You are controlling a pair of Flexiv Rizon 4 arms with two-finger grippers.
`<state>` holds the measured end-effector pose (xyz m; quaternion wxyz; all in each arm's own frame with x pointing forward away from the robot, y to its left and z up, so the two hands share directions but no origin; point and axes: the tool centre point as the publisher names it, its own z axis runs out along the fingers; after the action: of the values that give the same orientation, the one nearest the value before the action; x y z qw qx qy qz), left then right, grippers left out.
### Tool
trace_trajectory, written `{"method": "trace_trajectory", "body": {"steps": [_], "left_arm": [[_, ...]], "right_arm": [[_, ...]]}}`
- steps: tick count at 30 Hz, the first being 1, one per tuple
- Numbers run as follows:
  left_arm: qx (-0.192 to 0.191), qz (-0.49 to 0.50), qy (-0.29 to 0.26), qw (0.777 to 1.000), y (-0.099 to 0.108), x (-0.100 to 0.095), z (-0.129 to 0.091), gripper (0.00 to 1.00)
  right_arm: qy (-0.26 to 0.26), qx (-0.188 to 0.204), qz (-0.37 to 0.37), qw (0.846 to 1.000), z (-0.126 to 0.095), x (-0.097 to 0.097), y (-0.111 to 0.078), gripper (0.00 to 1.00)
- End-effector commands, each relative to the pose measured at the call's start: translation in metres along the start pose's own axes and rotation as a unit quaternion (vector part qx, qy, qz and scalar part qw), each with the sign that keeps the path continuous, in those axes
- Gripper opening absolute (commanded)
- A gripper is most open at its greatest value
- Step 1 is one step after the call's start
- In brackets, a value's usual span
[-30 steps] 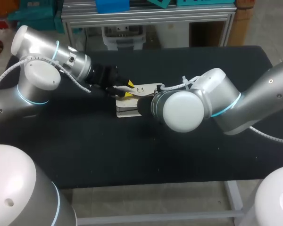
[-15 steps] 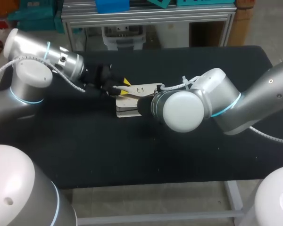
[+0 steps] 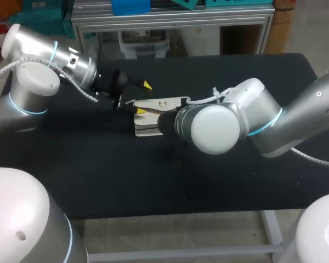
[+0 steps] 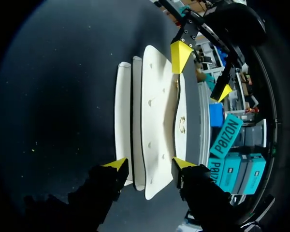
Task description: Pick up the bag, open it, inspect its contents, close it, and place it on the opposite side
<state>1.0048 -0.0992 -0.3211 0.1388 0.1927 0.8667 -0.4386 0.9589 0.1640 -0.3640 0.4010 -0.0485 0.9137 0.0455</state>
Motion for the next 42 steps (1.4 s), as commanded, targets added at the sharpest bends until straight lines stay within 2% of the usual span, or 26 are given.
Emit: {"method": "trace_trajectory", "body": {"steps": [1, 5, 6, 11, 13, 17, 21, 24, 38, 42], "left_arm": [[-0.009, -0.008, 0.001, 1.000, -0.004, 0.001, -0.004, 1.00], [-0.021, -0.039, 0.009, 0.999, -0.007, -0.001, -0.011, 1.00], [-0.021, -0.051, 0.008, 0.998, -0.007, -0.002, -0.013, 1.00], [-0.026, -0.135, 0.013, 0.990, -0.008, -0.003, -0.028, 1.00], [-0.038, -0.174, 0.022, 0.984, -0.008, -0.003, -0.033, 1.00], [-0.056, -0.230, 0.036, 0.971, -0.008, -0.001, -0.043, 1.00], [-0.079, -0.291, 0.044, 0.952, -0.006, 0.002, -0.051, 1.00], [-0.098, -0.302, 0.045, 0.947, -0.006, 0.004, -0.056, 1.00], [-0.098, -0.302, 0.045, 0.947, -0.006, 0.004, -0.056, 1.00], [-0.111, -0.352, 0.018, 0.929, -0.013, -0.004, -0.049, 1.00]], "right_arm": [[-0.034, -0.015, 0.003, 0.999, -0.014, 0.002, -0.007, 1.00], [-0.029, -0.030, 0.013, 0.999, -0.030, -0.004, -0.009, 1.00], [-0.014, -0.022, 0.016, 1.000, -0.032, -0.007, -0.010, 1.00], [0.059, -0.030, 0.053, 0.996, -0.041, -0.022, -0.022, 1.00], [0.074, -0.014, 0.058, 0.995, -0.046, -0.028, -0.026, 1.00], [0.098, -0.009, 0.065, 0.993, -0.055, -0.039, -0.032, 1.00], [0.151, 0.011, 0.078, 0.985, -0.061, -0.048, -0.037, 1.00], [0.179, -0.027, 0.082, 0.980, -0.063, -0.054, -0.041, 1.00], [0.179, -0.027, 0.082, 0.980, -0.063, -0.054, -0.041, 1.00], [0.211, -0.010, 0.128, 0.969, -0.068, -0.061, -0.041, 1.00]]}}
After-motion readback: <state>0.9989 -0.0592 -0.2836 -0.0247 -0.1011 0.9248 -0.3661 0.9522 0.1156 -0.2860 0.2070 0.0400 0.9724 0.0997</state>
